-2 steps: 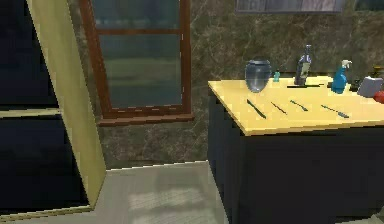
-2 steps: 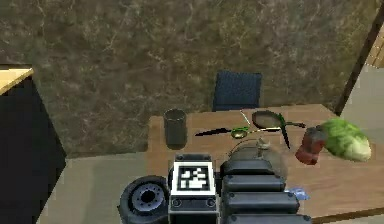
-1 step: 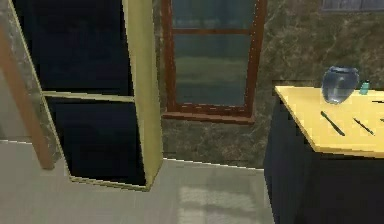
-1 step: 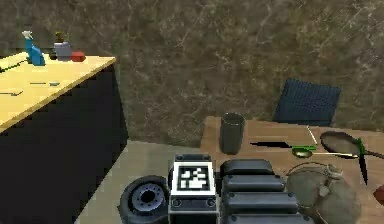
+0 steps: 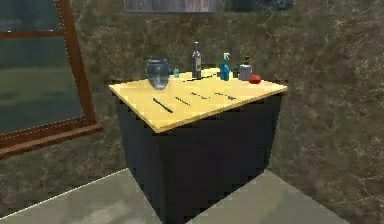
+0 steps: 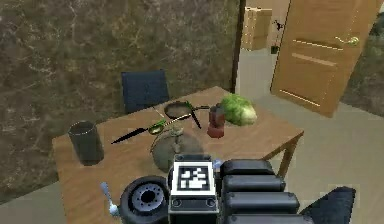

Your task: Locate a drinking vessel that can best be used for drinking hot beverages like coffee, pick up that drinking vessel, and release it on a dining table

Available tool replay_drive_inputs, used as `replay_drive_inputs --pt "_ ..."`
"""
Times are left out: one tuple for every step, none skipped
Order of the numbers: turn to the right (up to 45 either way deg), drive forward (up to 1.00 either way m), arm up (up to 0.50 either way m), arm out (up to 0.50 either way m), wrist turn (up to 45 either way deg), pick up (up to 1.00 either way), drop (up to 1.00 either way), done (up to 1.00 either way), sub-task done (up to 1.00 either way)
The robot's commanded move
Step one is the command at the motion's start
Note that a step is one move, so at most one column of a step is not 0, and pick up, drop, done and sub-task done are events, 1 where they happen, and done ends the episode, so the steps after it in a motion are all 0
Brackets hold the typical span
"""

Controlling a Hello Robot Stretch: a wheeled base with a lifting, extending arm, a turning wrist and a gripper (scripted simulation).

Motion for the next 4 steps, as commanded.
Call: replay_drive_inputs --pt "45.0 0.0 0.0 0.0 0.0 0.0 0.0 0.0 0.0" --pt "42.0 0.0 0.0 0.0 0.0 0.0 0.0 0.0 0.0" --pt "-45.0 0.0 0.0 0.0 0.0 0.0 0.0 0.0 0.0" --pt "-45.0 0.0 0.0 0.0 0.0 0.0 0.0 0.0 0.0"
